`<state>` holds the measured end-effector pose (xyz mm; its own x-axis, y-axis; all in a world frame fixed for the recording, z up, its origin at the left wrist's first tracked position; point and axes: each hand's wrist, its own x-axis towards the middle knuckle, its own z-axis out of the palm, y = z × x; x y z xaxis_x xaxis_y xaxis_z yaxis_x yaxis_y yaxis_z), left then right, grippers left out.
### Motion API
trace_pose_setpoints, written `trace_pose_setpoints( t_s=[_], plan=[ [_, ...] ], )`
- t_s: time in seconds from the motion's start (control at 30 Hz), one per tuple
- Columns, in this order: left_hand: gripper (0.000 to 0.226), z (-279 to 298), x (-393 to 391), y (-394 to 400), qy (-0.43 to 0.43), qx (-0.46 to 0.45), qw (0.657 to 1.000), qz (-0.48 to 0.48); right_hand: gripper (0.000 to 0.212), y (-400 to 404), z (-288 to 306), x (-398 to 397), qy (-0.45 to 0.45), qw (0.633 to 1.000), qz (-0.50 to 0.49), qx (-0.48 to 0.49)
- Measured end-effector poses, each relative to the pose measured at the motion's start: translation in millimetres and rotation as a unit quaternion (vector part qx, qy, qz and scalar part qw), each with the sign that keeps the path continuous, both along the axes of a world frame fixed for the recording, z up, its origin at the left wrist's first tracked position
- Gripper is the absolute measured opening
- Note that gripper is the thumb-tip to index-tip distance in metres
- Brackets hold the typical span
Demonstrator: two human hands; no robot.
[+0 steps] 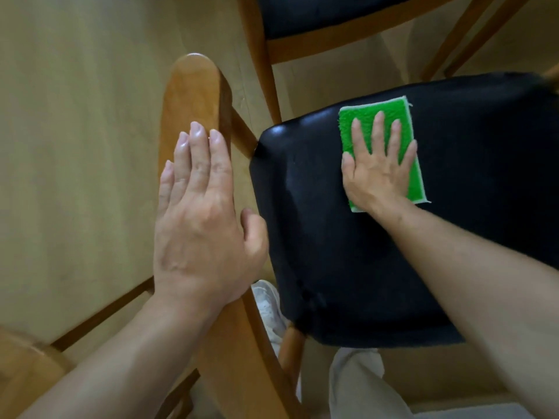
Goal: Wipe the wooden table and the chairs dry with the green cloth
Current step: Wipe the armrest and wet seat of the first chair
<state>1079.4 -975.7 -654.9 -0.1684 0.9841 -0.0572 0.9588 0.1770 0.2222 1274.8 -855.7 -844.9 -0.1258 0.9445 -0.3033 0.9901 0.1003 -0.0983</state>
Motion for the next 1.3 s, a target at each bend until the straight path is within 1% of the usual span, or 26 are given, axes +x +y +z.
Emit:
trace_pose_setpoints(
  t_s=[0.07, 0.17, 0.23, 0.3, 0.4, 0.47, 0.53, 0.57, 0.6, 0.63, 0.7, 0.77, 0.83, 0.9, 0.93, 1.0, 1.1, 1.17, 1.23, 1.3],
  plan=[
    [0.08, 1, 1, 0, 0.0, -0.008, 1.0, 0.005, 0.062, -13, 3, -23, 0.016, 1.0, 0.01, 0.0],
    [0.081, 4, 2, 1, -0.003, -0.016, 1.0, 0.014, 0.06, -54, 7, -44, 0.027, 0.992, 0.122, 0.006],
    [0.082, 5, 2, 3, 0.008, -0.025, 1.0, 0.013, 0.059, -88, 9, -39, 0.043, 0.98, 0.192, 0.001],
    [0.084, 5, 1, 3, 0.017, -0.034, 0.999, 0.015, 0.059, -132, 11, -20, 0.061, 0.962, 0.265, -0.018],
    [0.084, 7, 1, 4, 0.02, -0.039, 0.999, 0.017, 0.057, -194, 19, 16, 0.067, 0.922, 0.378, -0.056],
    [0.084, 6, 2, 3, 0.022, -0.037, 0.999, 0.015, 0.054, -210, 22, 32, 0.059, 0.896, 0.436, -0.067],
    [0.084, 5, 2, 3, 0.023, -0.035, 0.999, 0.014, 0.053, -201, 21, 34, 0.064, 0.877, 0.471, -0.07],
    [0.083, 5, 2, 4, 0.022, -0.035, 0.999, 0.014, 0.052, -192, 22, 30, 0.071, 0.874, 0.476, -0.071],
    [0.083, 5, 1, 4, 0.021, -0.034, 0.999, 0.014, 0.053, -181, 21, 23, 0.077, 0.879, 0.467, -0.066],
    [0.083, 5, 1, 4, 0.021, -0.034, 0.999, 0.014, 0.055, -166, 20, 12, 0.08, 0.895, 0.435, -0.057],
    [0.083, 4, 2, 3, 0.022, -0.031, 0.999, 0.015, 0.06, -128, 15, -19, 0.072, 0.944, 0.321, -0.024],
    [0.082, 4, 2, 2, 0.022, -0.027, 0.999, 0.018, 0.061, -87, 10, -56, 0.075, 0.977, 0.199, 0.006],
    [0.082, 3, 1, 2, 0.022, -0.021, 0.999, 0.019, 0.062, -57, 7, -84, 0.073, 0.991, 0.115, 0.006],
    [0.082, 2, 2, 3, 0.024, -0.02, 0.999, 0.015, 0.061, -56, 5, -94, 0.067, 0.994, 0.088, 0.006],
    [0.082, 2, 2, 3, 0.024, -0.021, 0.999, 0.014, 0.06, -67, 5, -92, 0.065, 0.992, 0.103, 0.008],
    [0.082, 2, 2, 3, 0.024, -0.022, 0.999, 0.014, 0.058, -103, 11, -79, 0.076, 0.982, 0.175, 0.005],
    [0.083, 4, 2, 2, 0.024, -0.025, 0.999, 0.014, 0.056, -174, 18, -38, 0.096, 0.952, 0.288, -0.031],
    [0.083, 4, 2, 2, 0.025, -0.025, 0.999, 0.009, 0.055, -214, 16, -3, 0.084, 0.927, 0.363, -0.045],
    [0.082, 4, 2, 2, 0.025, -0.026, 0.999, 0.008, 0.056, -233, 10, 21, 0.068, 0.908, 0.412, -0.043],
    [0.082, 3, 2, 2, 0.027, -0.023, 0.999, 0.009, 0.056, -231, 5, 26, 0.065, 0.898, 0.432, -0.043]
  ],
)
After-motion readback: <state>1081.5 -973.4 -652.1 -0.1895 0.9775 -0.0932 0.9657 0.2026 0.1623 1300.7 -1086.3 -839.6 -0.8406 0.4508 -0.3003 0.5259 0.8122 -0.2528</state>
